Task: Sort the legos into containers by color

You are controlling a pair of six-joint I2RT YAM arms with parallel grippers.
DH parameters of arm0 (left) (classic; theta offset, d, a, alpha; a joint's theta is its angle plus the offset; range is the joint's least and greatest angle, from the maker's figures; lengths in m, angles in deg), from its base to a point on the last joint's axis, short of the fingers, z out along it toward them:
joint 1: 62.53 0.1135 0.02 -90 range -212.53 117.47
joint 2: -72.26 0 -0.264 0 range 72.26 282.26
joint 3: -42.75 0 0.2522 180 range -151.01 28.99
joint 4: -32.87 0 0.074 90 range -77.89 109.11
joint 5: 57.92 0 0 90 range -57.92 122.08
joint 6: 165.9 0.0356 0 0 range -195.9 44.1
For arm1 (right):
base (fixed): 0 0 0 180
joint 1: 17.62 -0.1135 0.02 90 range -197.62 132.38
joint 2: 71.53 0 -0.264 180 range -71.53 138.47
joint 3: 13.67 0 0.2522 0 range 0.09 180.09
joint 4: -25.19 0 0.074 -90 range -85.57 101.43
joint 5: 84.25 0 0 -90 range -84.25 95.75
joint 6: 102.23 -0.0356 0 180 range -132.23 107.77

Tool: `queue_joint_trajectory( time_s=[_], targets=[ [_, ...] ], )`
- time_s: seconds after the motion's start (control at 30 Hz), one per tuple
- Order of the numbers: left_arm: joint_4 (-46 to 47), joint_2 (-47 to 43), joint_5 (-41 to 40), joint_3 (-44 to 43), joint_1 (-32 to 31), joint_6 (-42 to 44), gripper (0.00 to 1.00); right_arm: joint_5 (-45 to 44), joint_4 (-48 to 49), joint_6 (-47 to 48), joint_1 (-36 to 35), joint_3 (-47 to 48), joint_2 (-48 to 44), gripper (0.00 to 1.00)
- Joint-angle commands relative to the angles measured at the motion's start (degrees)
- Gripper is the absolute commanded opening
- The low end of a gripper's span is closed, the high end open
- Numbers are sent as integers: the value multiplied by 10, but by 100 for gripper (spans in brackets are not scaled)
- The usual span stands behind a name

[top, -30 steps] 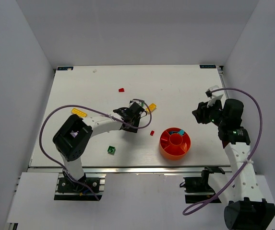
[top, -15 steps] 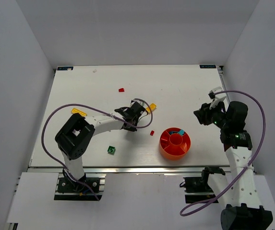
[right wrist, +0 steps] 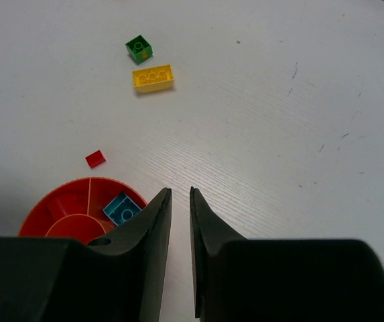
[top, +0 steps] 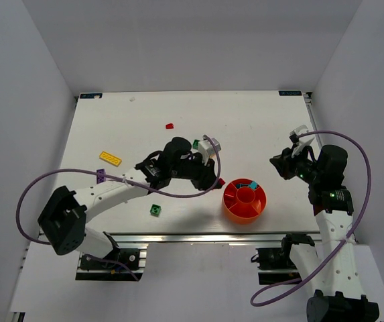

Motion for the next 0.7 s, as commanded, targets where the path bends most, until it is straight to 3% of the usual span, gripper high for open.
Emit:
queue_joint_trajectory(
  time_s=[0.0, 0.27, 0.37, 0.43, 0.47, 0.5, 0.53, 0.67],
  targets=[
    [15, 28, 81, -18, -19, -14, 9, 16, -3, 6, 3, -2, -1, 23],
    [20, 80, 47, -43, -44, -27, 15, 17, -15, 10, 3, 7, 2, 23],
    [19, 93, 36, -55, -57, -27, 25, 20, -15, 9, 3, 8, 4, 23],
    [11, 104, 32, -62, -57, -25, 34, 20, -15, 7, 3, 7, 5, 23],
    [7, 110, 30, -66, -63, -22, 43, 22, -15, 8, 4, 7, 5, 23],
    [5, 113, 27, -67, -63, -19, 43, 22, -15, 8, 4, 7, 5, 23],
    [6, 114, 25, -68, -63, -18, 50, 21, -16, 8, 4, 7, 5, 23],
    [2, 123, 11, -69, -68, -17, 54, 22, -17, 9, 5, 6, 3, 23]
  ],
)
